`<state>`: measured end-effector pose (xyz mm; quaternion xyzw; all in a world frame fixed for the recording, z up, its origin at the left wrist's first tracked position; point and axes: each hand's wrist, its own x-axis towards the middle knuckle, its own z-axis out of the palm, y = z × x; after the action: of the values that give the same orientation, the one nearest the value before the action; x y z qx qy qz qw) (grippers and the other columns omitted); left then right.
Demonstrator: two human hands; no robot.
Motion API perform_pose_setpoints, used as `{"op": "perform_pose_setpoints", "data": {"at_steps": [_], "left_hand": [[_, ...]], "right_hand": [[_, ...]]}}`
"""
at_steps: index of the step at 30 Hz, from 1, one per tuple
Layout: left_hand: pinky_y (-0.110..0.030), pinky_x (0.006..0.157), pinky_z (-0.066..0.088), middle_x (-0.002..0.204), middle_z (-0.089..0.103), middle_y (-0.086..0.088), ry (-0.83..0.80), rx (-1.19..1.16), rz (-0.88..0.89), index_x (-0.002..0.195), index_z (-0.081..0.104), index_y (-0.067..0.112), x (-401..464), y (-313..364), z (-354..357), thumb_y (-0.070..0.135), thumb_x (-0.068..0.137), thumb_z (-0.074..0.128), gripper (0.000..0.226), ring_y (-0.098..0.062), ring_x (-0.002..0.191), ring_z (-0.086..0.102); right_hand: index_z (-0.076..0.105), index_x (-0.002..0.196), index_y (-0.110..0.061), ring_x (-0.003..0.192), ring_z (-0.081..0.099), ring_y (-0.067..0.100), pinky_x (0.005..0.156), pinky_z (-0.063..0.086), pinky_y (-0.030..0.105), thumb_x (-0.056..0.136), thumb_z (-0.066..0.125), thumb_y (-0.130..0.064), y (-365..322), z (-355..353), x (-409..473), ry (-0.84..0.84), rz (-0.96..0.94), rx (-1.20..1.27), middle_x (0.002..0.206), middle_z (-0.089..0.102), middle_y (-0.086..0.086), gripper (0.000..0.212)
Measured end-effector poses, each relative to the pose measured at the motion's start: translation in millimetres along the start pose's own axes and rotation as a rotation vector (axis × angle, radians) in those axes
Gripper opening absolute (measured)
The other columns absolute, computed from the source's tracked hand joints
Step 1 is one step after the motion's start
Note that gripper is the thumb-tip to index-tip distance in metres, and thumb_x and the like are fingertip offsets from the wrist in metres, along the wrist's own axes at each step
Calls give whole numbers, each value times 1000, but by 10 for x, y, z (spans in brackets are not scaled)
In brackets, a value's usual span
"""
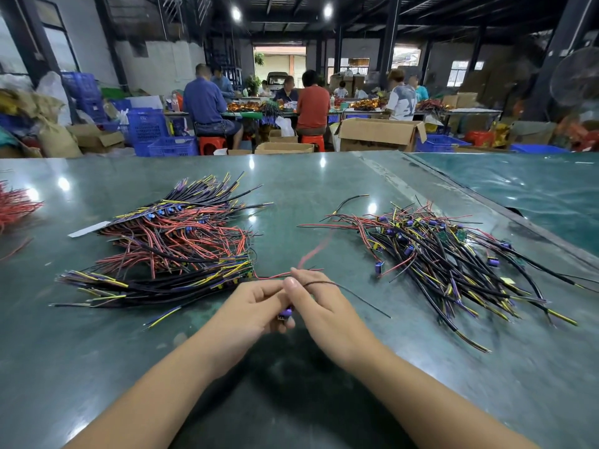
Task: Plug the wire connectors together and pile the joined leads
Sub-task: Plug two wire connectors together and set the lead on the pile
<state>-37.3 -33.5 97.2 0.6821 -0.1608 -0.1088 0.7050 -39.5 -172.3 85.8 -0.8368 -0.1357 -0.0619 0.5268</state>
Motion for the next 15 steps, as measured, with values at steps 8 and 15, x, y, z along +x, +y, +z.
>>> {"op": "perform_pose_setpoints", "data": {"at_steps": [8, 15], "left_hand": [[-17, 53, 40, 65, 65, 1, -127, 203, -65, 72, 72, 15, -63, 61, 46, 15, 95, 51, 31, -8, 53, 51], [-16, 52, 43, 75, 70, -9, -288, 66, -165, 84, 75, 12, -118, 95, 18, 25, 82, 59, 21, -10, 54, 54]], "right_hand": [[64, 65, -22, 52, 53, 7, 57, 43, 23, 102, 35, -37, 12, -97, 63, 15, 3, 137, 51, 58, -4, 50], [50, 55, -19, 48, 45, 10, 53, 35, 26, 103, 35, -29, 77, -370, 247, 356, 46, 474, 51, 49, -5, 51]]}}
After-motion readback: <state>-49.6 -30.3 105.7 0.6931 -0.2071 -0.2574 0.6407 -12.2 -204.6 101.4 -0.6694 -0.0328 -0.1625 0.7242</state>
